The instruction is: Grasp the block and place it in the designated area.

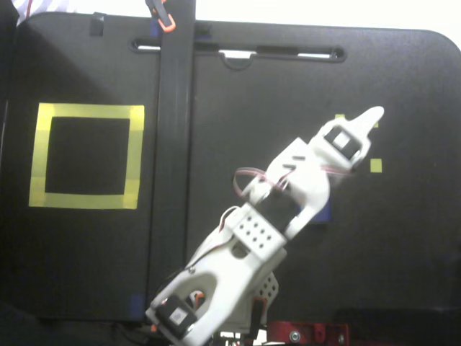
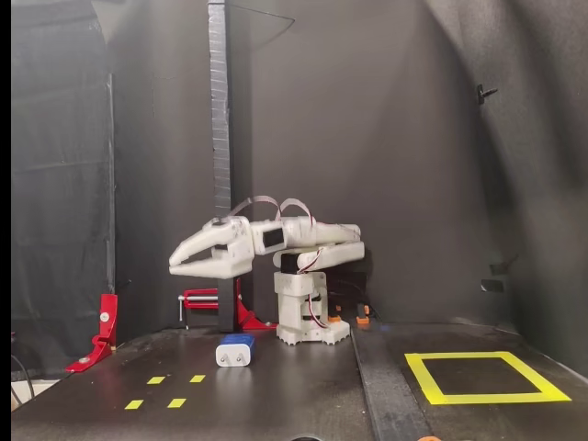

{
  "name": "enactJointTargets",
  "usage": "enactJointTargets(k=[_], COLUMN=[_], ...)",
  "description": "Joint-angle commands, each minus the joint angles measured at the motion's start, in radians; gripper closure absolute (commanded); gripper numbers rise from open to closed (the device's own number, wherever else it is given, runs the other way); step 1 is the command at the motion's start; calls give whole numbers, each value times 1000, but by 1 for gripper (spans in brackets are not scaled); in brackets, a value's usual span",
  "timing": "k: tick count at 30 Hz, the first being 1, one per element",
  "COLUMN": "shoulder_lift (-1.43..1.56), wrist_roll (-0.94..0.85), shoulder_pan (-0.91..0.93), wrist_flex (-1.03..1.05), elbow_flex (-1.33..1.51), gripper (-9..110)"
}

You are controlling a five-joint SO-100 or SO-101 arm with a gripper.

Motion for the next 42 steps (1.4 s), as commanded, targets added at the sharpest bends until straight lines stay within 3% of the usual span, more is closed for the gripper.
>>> enactJointTargets(k=[1,14,28,42], shoulder_lift=[-74,-408,-692,-764], wrist_roll=[-15,-86,-262,-313], shoulder_pan=[-2,51,126,140], wrist_flex=[138,733,1049,1238], elbow_flex=[-183,-657,-856,-896], gripper=[101,101,101,101])
